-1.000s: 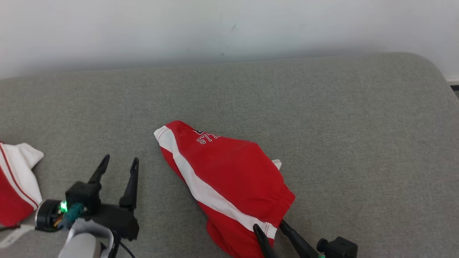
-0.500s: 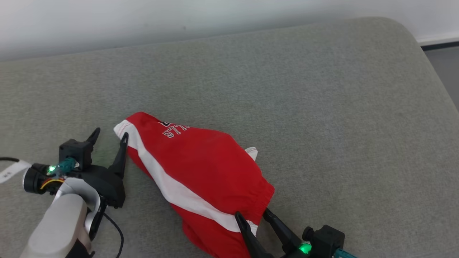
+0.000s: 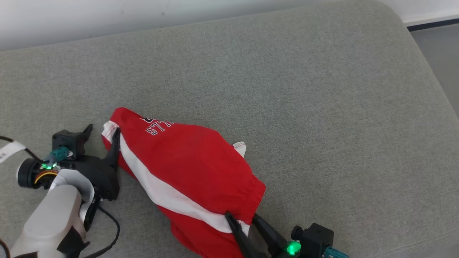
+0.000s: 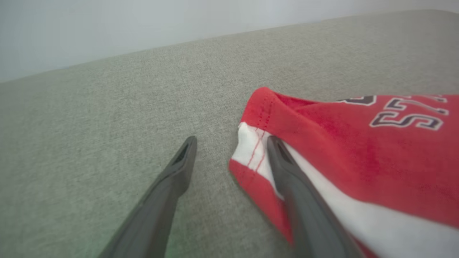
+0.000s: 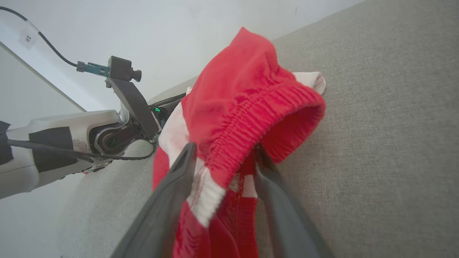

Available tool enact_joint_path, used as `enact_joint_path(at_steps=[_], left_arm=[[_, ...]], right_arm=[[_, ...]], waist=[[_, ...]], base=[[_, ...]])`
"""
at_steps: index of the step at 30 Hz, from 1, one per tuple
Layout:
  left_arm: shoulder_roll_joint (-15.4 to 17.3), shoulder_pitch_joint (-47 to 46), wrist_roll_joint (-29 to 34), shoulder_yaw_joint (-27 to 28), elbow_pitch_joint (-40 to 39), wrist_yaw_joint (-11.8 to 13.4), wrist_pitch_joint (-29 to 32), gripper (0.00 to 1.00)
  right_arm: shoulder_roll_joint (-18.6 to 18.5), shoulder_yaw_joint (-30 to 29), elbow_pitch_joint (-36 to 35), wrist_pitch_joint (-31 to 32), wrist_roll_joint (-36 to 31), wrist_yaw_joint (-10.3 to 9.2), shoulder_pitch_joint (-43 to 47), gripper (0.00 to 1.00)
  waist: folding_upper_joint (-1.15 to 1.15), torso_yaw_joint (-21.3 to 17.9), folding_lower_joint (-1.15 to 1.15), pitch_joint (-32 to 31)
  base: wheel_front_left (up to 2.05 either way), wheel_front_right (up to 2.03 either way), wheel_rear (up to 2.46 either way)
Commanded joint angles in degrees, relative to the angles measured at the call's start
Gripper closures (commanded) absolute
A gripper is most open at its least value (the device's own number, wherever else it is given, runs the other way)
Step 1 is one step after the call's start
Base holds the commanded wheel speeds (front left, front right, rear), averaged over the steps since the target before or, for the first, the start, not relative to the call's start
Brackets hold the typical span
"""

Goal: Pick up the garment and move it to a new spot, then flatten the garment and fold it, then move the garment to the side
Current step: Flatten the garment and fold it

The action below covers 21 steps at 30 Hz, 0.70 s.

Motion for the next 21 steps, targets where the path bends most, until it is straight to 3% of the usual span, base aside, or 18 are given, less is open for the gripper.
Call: enact_joint_path(at_steps=[1,2,3,14,21], left_arm=[[-0.29,-1.11,-0.65,-1.26,1.01,0.1,-0.33,0.22],[-0.3,-1.31,-1.17,-1.98,1.46,0.1,-0.3,0.67],[-0.53,-1.54,-1.85,-2.61,1.65,0.1,-0.39,1.0],[-0.29,-0.49,-4.34,-3.75,-1.64,0.1,-0.79,1.0],[1.22,-1.32,-5.89,-3.21,-6.3,0.11,-0.8,1.0]], right_arm=[[-0.36,0.13,-0.17,-0.13,0.34,0.08,-0.87,1.0],[-0.42,0.01,-0.27,-0.13,0.38,0.08,-0.95,1.0],[-0.44,-0.13,-0.42,-0.13,0.33,0.08,-0.88,1.0],[-0.94,-2.36,-2.33,-0.13,-0.74,0.08,0.37,1.0],[-2.92,-1.84,-2.21,-0.14,3.62,0.08,-2.24,1.0]], waist=[[-0.01,-0.11,-0.01,0.5],[-0.01,-0.07,-0.01,0.59],[-0.01,0.04,-0.01,0.64],[-0.01,2.68,-0.01,-1.35],[-0.01,4.55,-0.01,-3.61]], base=[[0.0,0.0,0.0],[0.0,0.0,0.0],[0.0,0.0,0.0],[0.0,0.0,0.0],[0.0,0.0,0.0]])
